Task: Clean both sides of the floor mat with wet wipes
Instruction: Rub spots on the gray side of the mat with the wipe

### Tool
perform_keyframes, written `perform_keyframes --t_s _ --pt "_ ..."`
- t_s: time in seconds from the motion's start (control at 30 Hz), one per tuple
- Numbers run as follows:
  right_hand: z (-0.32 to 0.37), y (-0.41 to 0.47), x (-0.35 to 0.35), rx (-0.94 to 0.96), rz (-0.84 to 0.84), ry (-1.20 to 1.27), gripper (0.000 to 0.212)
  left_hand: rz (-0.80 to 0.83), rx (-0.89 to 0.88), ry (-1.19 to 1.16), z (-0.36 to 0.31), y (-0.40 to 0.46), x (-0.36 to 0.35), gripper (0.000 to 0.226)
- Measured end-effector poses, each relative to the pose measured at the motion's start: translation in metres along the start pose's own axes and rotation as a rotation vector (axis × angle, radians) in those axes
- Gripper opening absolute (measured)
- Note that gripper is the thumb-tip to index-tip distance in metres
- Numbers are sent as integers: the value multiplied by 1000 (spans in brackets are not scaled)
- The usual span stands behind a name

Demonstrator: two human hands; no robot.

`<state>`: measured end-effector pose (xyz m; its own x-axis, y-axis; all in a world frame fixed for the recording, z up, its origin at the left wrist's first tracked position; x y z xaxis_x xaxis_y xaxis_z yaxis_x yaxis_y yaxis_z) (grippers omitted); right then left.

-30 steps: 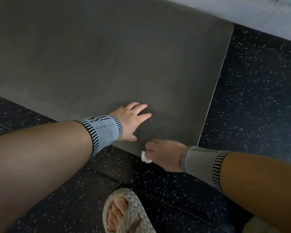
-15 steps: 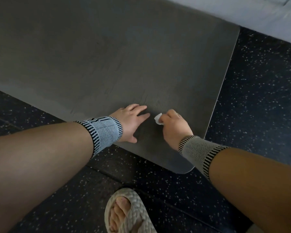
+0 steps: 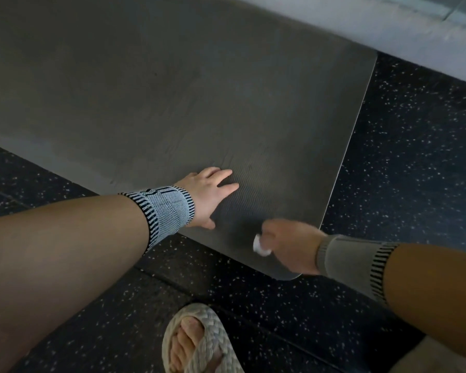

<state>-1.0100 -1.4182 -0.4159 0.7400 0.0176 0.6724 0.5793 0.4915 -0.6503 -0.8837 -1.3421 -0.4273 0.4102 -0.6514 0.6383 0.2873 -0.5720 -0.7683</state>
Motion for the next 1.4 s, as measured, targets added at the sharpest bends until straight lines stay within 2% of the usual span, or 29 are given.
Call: perform_keyframes --t_s 0.07,0.1,0.2,0.23,0.27,0.3,0.37,0.43,0.47,0.53,0.6,0.63,0.67,0.73,0.8,0.83,0.9,0.97,1.0,1.07,1.17,1.23,1.27,1.37,1.4 --pt "25 -2 -14 165 107 -26 27 -12 4 8 -1 1 6 105" --pt "18 0 -9 152 90 -28 27 -9 6 4 -2 1 6 104" --pt "-51 14 32 -244 -197 133 33 22 9 -6 -2 2 -1 104" --pt "-69 14 40 -384 -258 214 35 31 11 -5 -1 2 -4 103" --pt "-68 18 43 -432 -282 233 35 36 12 -5 1 2 -6 103" --pt "-54 25 42 -395 -277 221 31 34 13 -8 2 2 -6 102" --pt "4 38 26 -141 -184 211 22 13 5 -22 5 2 -4 97" --pt "59 40 4 134 -50 124 23 -11 5 -35 7 2 -2 91" --pt "62 44 0 173 -12 79 23 -20 12 -38 8 1 -1 90" --pt "32 55 16 69 -112 112 20 -28 27 -45 12 -1 -3 89" --pt "-23 51 39 -193 -318 360 18 -14 46 -63 18 -3 -9 91" --pt "-35 48 48 -286 -373 370 22 2 54 -72 21 -3 -11 92" --pt "-31 48 53 -299 -394 289 25 14 61 -76 24 -4 -12 94" --pt "15 51 50 -53 -357 128 26 11 70 -70 25 -3 -9 96" --pt "55 56 24 167 -112 55 26 -4 70 -62 24 -2 -4 96" --pt "50 57 22 172 -68 42 27 -7 69 -68 24 -2 -3 96" --pt "1 66 43 -23 -152 150 29 -2 68 -87 24 -2 -6 95" --pt "-58 59 61 -337 -285 292 35 7 65 -82 23 -3 -11 93" --pt "-68 55 63 -408 -332 328 37 9 62 -79 24 -3 -13 91" --pt "-42 60 54 -299 -289 237 35 -10 52 -102 25 -3 -10 82" --pt "45 60 19 128 -63 46 30 -73 38 -130 26 -3 -1 67" --pt "40 59 21 201 -52 -12 30 -86 36 -133 25 -3 -1 65" --pt "19 63 34 121 -113 -9 32 -91 39 -138 25 -3 -3 65" --pt "-77 54 76 -330 -345 247 40 -117 36 -146 27 -4 -6 64" --pt "-91 50 79 -408 -378 291 40 -122 30 -148 28 -5 -6 64"
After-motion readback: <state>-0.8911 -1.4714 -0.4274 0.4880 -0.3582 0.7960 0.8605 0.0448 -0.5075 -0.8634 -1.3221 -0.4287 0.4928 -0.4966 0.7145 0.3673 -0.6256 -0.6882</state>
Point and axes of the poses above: each hand's wrist, its own y-axis towards the middle knuckle, its own x-axis out of the back of the hand, z = x × y, the point moved 9 cm from there along y, towards the middle knuckle, and after that the axes turned 15 degrees about z, right-handed, at the moved point
